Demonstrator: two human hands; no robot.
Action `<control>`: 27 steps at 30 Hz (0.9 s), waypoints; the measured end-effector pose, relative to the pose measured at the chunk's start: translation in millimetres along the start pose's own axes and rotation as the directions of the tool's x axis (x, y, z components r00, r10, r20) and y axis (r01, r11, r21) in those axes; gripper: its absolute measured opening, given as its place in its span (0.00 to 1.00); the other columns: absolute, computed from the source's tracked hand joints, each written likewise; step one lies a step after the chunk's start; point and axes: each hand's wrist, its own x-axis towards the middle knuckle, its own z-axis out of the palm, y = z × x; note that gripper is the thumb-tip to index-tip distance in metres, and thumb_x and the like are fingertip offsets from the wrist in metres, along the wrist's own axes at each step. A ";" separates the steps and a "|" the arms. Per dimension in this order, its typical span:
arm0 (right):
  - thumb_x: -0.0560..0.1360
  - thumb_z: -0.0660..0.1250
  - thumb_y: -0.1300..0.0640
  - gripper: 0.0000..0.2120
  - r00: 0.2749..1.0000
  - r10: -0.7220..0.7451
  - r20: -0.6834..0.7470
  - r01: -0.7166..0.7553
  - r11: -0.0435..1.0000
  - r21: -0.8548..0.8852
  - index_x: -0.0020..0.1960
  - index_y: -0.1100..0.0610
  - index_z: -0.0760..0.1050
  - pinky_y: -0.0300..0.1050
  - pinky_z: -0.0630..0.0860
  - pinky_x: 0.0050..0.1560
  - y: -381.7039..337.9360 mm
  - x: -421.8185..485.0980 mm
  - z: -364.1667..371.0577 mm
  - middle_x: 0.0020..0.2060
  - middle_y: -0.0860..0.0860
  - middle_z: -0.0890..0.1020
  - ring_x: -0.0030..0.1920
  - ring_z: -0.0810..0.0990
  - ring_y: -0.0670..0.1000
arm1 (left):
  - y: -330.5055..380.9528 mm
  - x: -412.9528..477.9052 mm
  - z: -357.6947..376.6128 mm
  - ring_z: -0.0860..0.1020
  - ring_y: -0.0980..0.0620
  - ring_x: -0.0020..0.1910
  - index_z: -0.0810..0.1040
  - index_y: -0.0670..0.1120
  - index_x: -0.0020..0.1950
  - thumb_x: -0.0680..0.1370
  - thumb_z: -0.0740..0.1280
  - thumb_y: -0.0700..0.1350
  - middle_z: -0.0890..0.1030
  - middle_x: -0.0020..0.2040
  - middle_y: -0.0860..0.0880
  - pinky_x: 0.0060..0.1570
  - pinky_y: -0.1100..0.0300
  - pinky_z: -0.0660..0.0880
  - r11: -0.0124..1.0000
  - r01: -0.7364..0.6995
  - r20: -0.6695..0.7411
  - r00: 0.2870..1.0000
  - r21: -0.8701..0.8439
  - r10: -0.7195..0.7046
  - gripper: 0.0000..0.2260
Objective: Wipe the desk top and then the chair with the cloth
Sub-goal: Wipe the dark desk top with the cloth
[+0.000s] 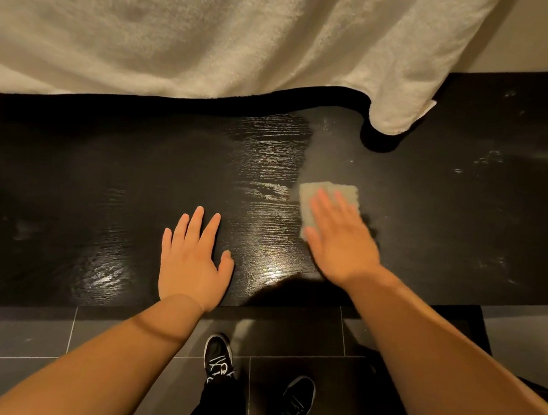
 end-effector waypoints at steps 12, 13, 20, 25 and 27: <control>0.82 0.57 0.44 0.29 0.973 -0.221 0.072 0.213 0.972 0.097 0.81 0.53 0.62 0.60 0.56 0.80 -33.8 -7.1 15.7 0.80 0.52 0.62 0.81 0.56 0.59 | 1.3 -0.4 -0.8 0.57 0.42 0.82 0.65 0.52 0.82 0.78 0.53 0.61 0.60 0.84 0.46 0.81 0.39 0.55 1.000 0.003 -0.008 1.000 0.006 -0.003 0.33; 0.82 0.56 0.44 0.29 0.981 -0.178 0.073 0.174 0.983 0.063 0.81 0.54 0.62 0.61 0.57 0.79 -20.0 -5.1 13.4 0.80 0.53 0.63 0.81 0.56 0.59 | 1.1 -0.6 -0.8 0.57 0.42 0.82 0.64 0.52 0.83 0.78 0.53 0.61 0.60 0.84 0.46 0.81 0.39 0.55 1.000 0.005 -0.004 1.000 0.001 -0.004 0.33; 0.83 0.47 0.45 0.30 0.927 0.362 0.096 -0.367 0.929 0.048 0.83 0.55 0.54 0.62 0.50 0.80 -32.8 18.3 6.3 0.82 0.56 0.54 0.81 0.49 0.63 | 0.2 -1.0 1.5 0.56 0.42 0.83 0.63 0.53 0.83 0.79 0.54 0.61 0.59 0.84 0.47 0.81 0.40 0.53 1.000 0.004 -0.003 1.000 -0.005 -0.004 0.32; 0.82 0.50 0.45 0.30 0.968 -0.155 0.198 0.122 0.978 0.168 0.82 0.51 0.58 0.60 0.51 0.81 -58.7 10.2 10.5 0.82 0.51 0.58 0.82 0.50 0.59 | 1.6 1.0 0.1 0.57 0.42 0.82 0.64 0.52 0.83 0.78 0.53 0.61 0.60 0.84 0.46 0.81 0.39 0.54 1.000 0.004 -0.010 1.000 0.000 -0.004 0.33; 0.82 0.50 0.44 0.30 0.943 -0.269 0.195 0.237 0.956 0.175 0.82 0.52 0.57 0.57 0.49 0.81 -37.6 16.2 1.1 0.82 0.51 0.57 0.82 0.50 0.56 | 0.7 1.0 1.0 0.57 0.42 0.82 0.64 0.52 0.83 0.78 0.53 0.61 0.60 0.84 0.46 0.81 0.39 0.55 1.000 0.007 -0.007 1.000 0.000 -0.007 0.33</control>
